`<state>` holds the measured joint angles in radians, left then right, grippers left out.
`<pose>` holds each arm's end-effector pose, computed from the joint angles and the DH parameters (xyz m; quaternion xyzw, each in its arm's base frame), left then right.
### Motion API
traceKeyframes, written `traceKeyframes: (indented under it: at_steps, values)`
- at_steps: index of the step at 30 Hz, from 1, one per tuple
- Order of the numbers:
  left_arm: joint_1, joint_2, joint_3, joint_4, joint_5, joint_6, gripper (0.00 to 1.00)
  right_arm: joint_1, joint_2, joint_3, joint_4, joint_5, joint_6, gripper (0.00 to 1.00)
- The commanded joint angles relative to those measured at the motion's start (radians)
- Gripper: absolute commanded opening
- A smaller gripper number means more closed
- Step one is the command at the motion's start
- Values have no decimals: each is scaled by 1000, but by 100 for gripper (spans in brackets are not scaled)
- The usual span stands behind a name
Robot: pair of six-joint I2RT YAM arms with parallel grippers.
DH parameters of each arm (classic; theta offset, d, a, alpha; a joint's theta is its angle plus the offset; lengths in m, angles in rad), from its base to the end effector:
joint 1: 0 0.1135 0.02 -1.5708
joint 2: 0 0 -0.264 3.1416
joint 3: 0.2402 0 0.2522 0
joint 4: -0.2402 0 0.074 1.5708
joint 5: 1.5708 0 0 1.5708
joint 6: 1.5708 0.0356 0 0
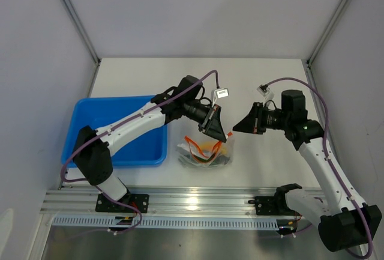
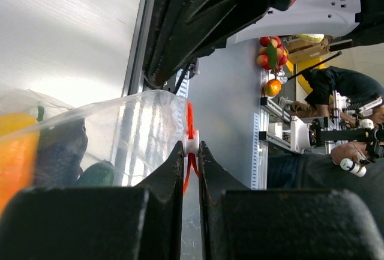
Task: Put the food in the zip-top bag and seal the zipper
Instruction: Zip the zipper food storage bag at the center of the board.
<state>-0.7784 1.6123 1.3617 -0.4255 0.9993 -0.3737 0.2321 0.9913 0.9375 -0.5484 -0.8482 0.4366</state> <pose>0.2324 -0.2712 0.3163 0.3621 0.7336 -0.5691 0.0831 0.1920 0.0728 0.3259 -0.1083 0.8219 0.4833 0.2813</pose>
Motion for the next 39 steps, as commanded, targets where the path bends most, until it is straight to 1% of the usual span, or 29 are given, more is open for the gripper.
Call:
traceKeyframes:
  at_steps: [1, 2, 3, 4, 6, 11, 12, 14, 19, 27, 28, 29, 32, 34, 35, 39]
  values:
    - [-5, -22, 5, -30, 15, 38, 5, -5, 12, 37, 47, -144, -13, 0]
    - [-5, -20, 10, -30, 18, 39, 3, -7, 7, 41, 38, -149, -21, 6]
    - [-5, -15, 14, -29, 19, 39, 2, -5, -3, 44, 33, -153, -44, 28]
    - [-5, -14, 20, -27, 27, 38, 1, -4, -6, 50, 30, -163, -53, 33]
    - [-7, -8, 25, -27, 28, 39, 0, -4, -6, 53, 27, -176, -58, 40]
    - [-5, 3, 34, -22, 45, 41, 1, 6, -6, 27, 102, -253, -13, 40]
    - [-7, 4, 34, -22, 47, 41, 1, 9, -3, 23, 110, -262, -9, 37]
    - [-5, 3, 33, -15, 51, 39, 1, 18, 9, 14, 139, -294, 5, 34]
    - [-4, 0, 30, -12, 61, 41, 1, 38, 15, -2, 147, -308, -10, 30]
    - [-4, 1, 28, -4, 73, 39, 0, 47, 17, -26, 97, -269, -67, 29]
    - [-4, 3, 28, -4, 73, 39, 1, 46, 17, -26, 88, -247, -76, 30]
    - [-4, 4, 28, -4, 74, 39, 0, 46, 18, -26, 79, -236, -81, 35]
    - [-4, 6, 31, -2, 73, 38, 1, 38, 13, -16, 68, -212, -91, 42]
    - [-4, 8, 31, 1, 73, 35, 1, 36, 15, 18, 24, -190, -114, 43]
    - [-4, 6, 34, -2, 71, 35, 1, 36, 12, 32, -28, -152, -146, 45]
    - [-4, 9, 48, -19, 65, 50, 1, 35, 1, 64, -109, -69, -209, 55]
